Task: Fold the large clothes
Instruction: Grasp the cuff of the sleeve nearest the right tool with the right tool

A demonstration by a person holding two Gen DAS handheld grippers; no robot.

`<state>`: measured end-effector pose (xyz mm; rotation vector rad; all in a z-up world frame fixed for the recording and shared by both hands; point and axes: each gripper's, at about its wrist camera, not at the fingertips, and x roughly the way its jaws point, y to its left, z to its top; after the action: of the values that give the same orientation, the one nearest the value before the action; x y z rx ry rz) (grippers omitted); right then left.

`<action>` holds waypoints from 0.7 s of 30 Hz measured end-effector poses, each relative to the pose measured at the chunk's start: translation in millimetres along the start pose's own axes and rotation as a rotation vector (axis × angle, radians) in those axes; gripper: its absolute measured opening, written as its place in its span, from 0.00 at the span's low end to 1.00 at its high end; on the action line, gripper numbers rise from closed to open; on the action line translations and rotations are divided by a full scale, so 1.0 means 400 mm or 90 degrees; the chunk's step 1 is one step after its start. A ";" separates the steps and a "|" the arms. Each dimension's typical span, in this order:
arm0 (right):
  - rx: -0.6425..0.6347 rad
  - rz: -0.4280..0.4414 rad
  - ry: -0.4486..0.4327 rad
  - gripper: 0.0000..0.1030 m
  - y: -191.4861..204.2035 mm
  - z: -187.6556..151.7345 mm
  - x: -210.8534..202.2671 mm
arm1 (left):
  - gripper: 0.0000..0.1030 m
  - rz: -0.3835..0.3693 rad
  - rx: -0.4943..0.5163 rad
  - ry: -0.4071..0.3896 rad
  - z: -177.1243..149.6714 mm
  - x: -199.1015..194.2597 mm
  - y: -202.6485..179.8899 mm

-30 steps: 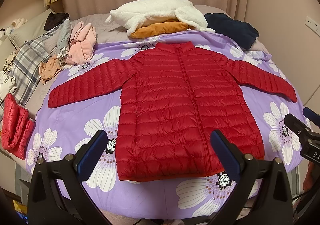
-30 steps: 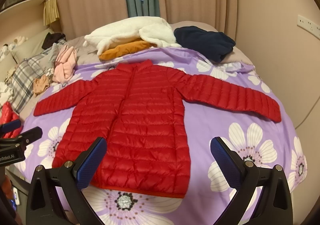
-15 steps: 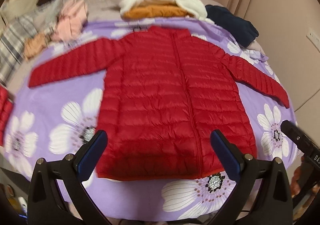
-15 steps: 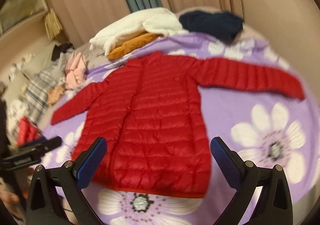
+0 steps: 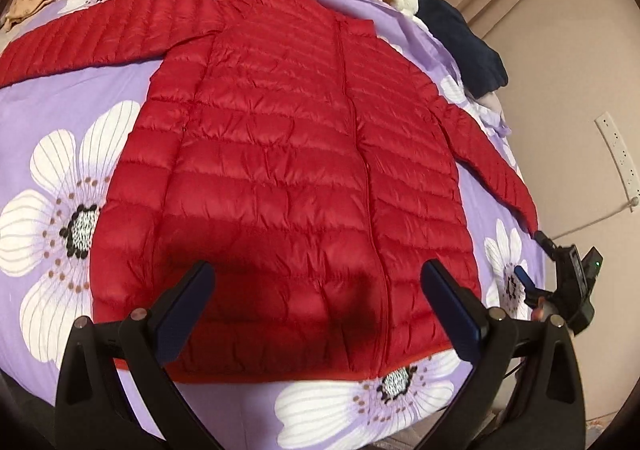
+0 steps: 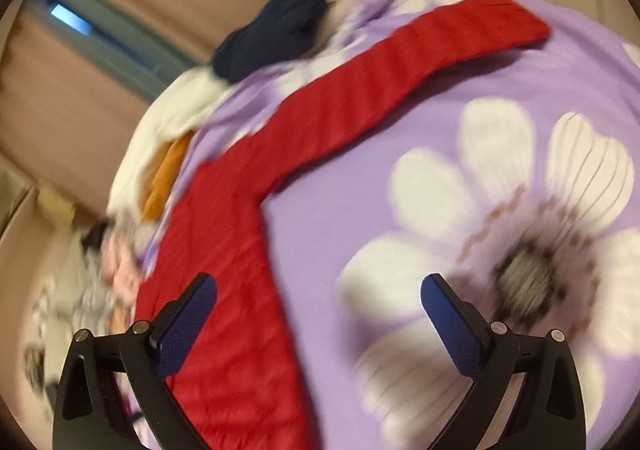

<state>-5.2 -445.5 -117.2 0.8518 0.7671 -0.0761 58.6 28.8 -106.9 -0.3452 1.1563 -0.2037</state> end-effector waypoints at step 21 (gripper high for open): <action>0.427 0.168 -0.165 0.20 -0.334 0.258 0.061 | 0.99 0.045 -0.019 0.012 0.110 0.085 0.028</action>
<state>25.5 -602.1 -177.1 1.5394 0.3724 -0.2115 112.2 35.2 -124.3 -0.3278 1.1889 -0.1278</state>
